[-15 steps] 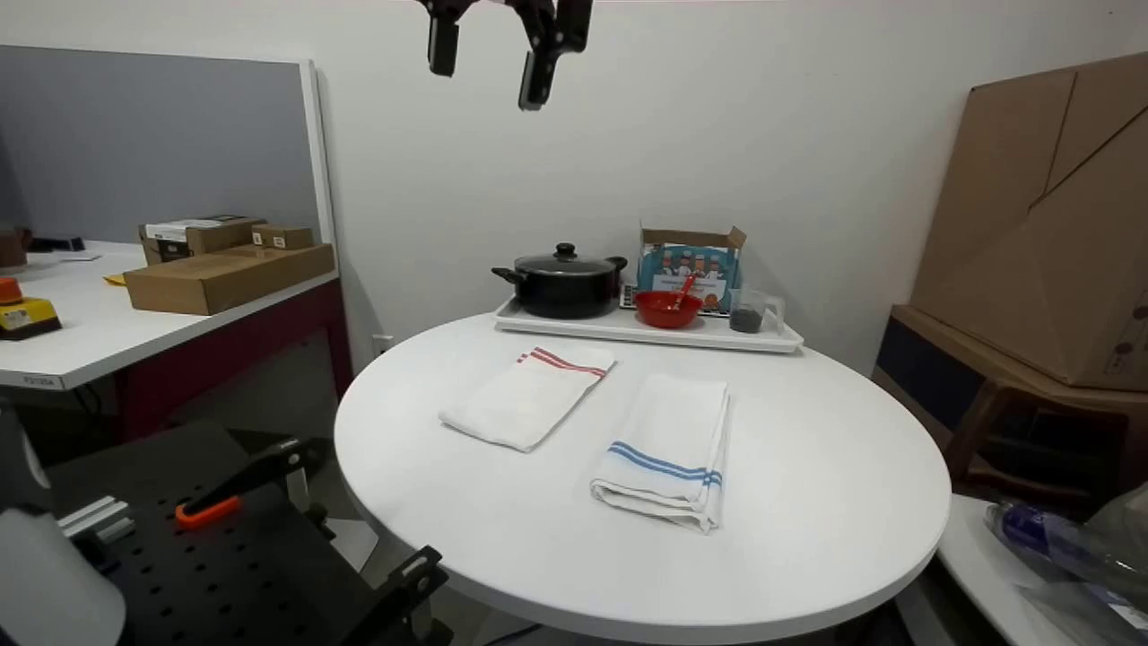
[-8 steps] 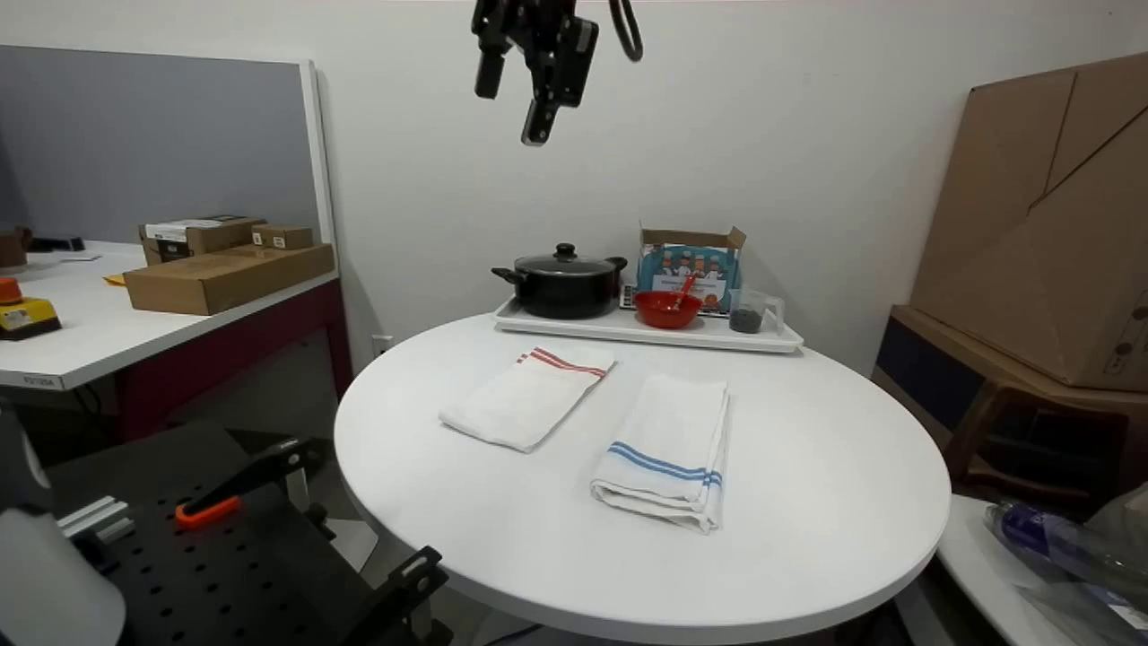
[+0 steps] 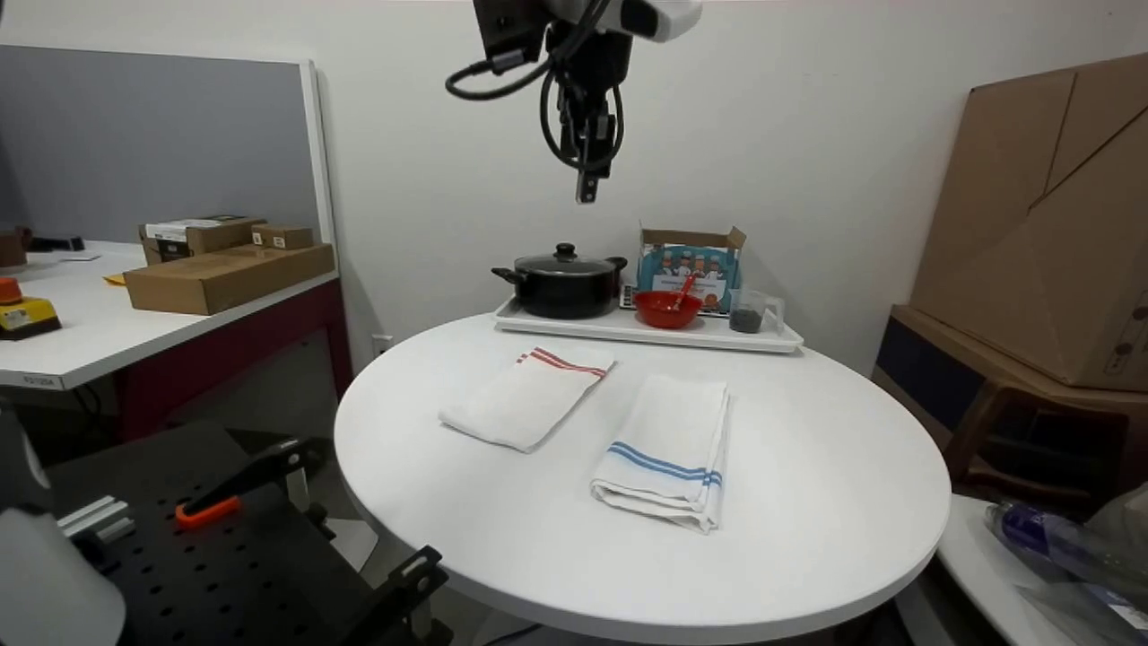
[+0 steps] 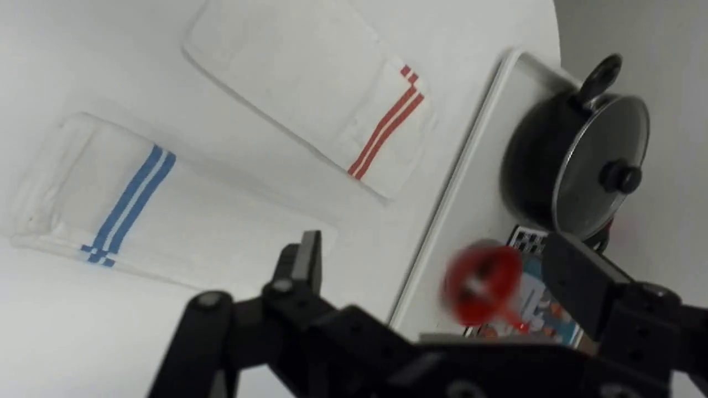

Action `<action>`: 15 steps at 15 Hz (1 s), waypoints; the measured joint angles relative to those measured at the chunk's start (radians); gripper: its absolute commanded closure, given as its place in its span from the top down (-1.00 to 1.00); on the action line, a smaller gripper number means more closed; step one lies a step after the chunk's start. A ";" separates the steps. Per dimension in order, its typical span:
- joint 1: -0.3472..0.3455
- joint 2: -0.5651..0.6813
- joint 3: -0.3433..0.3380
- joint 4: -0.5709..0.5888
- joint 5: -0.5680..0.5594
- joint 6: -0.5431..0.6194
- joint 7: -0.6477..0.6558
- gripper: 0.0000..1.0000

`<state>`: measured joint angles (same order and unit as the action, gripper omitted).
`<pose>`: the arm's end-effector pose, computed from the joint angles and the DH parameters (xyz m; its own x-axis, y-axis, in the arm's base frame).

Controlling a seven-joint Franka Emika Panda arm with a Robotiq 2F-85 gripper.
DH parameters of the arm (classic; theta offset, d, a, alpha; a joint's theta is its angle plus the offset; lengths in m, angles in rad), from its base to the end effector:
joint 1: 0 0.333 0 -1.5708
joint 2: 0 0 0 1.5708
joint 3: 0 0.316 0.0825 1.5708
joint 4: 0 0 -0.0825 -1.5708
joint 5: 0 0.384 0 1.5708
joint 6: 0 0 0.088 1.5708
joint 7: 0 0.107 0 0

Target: Fold the two tea towels

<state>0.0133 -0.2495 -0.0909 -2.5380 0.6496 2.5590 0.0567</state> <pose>0.4549 -0.0442 0.3867 0.7844 -0.6121 0.0999 -0.5011 -0.7204 -0.4794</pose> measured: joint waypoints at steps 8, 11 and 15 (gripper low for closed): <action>-0.049 0.212 0.196 -0.157 -0.174 0.522 0.507 1.00; -0.081 0.323 0.178 -0.233 -0.369 0.609 0.732 1.00; -0.049 0.387 0.117 -0.224 -0.399 0.607 0.768 1.00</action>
<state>-0.0362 0.1379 0.0260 -2.7624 0.2505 3.1656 0.8249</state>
